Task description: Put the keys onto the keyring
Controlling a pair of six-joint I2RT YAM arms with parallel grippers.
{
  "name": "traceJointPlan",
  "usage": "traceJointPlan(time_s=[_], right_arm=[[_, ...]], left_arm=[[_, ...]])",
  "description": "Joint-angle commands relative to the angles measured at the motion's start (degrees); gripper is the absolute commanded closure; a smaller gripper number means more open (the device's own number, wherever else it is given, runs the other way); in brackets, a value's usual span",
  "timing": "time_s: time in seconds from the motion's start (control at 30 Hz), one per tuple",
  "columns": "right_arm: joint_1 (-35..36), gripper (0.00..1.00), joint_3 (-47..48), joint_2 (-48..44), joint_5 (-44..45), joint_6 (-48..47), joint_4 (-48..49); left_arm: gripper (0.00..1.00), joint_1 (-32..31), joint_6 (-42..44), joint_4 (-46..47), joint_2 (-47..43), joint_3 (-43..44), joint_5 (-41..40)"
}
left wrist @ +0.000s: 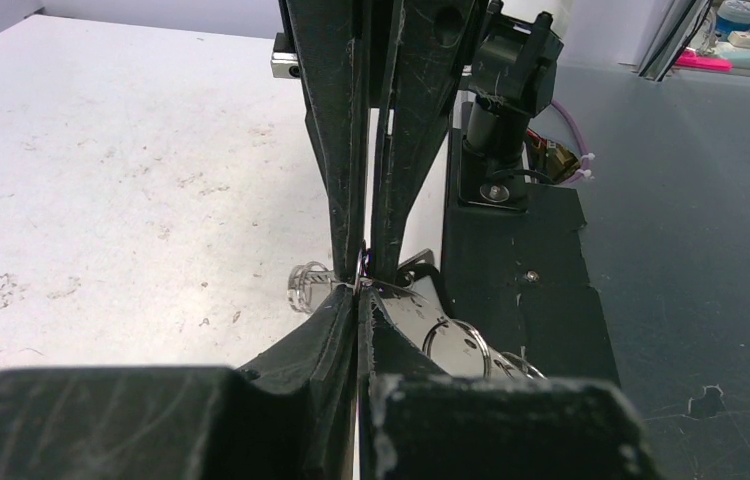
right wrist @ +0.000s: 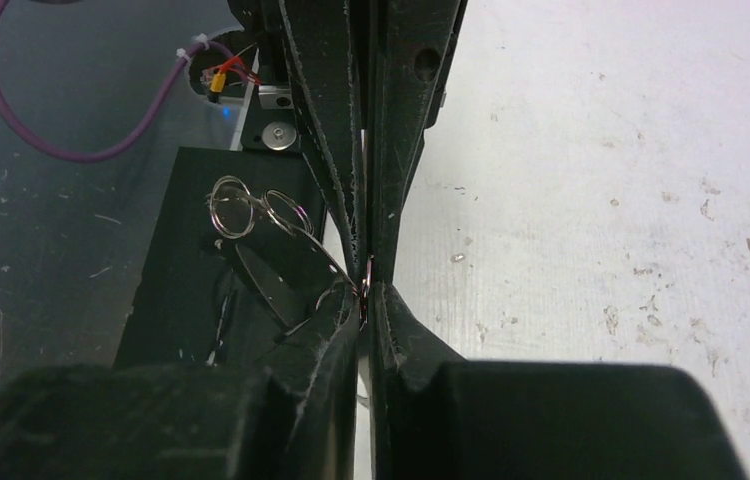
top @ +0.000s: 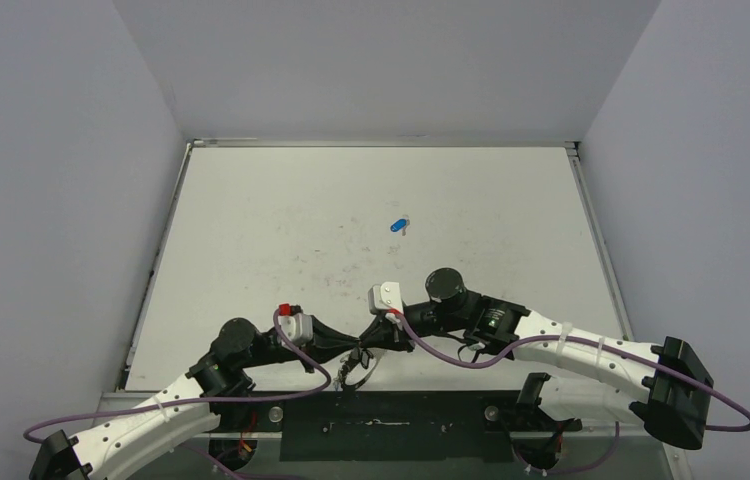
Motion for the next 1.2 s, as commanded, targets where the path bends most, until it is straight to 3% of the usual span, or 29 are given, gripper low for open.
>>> traceJointPlan(time_s=[0.0, 0.27, 0.47, 0.77, 0.97, 1.17], right_arm=[[-0.1, 1.0, 1.3, -0.9, 0.4, 0.7, 7.0], [-0.1, 1.0, 4.1, -0.8, 3.9, -2.0, -1.7], [-0.2, 1.0, 10.7, 0.2, 5.0, -6.0, -17.0], [-0.1, 1.0, 20.0, 7.2, 2.7, -9.4, -32.0], [-0.1, 1.0, 21.6, 8.9, 2.7, -9.9, -33.7], [-0.1, 1.0, 18.2, 6.3, 7.6, -8.8, -26.0]], left_arm=[[1.0, -0.3, -0.1, 4.1, -0.1, 1.6, 1.3], [1.0, -0.3, 1.8, -0.2, -1.3, 3.3, 0.5], [0.77, -0.3, 6.4, -11.7, -4.3, 7.6, -2.1], [0.74, -0.3, 11.8, -18.8, -2.1, 12.4, -1.9], [0.74, -0.4, 13.3, -21.4, 3.0, 15.4, -0.5], [0.75, -0.5, 11.3, -19.3, 4.4, 13.6, -2.1]])
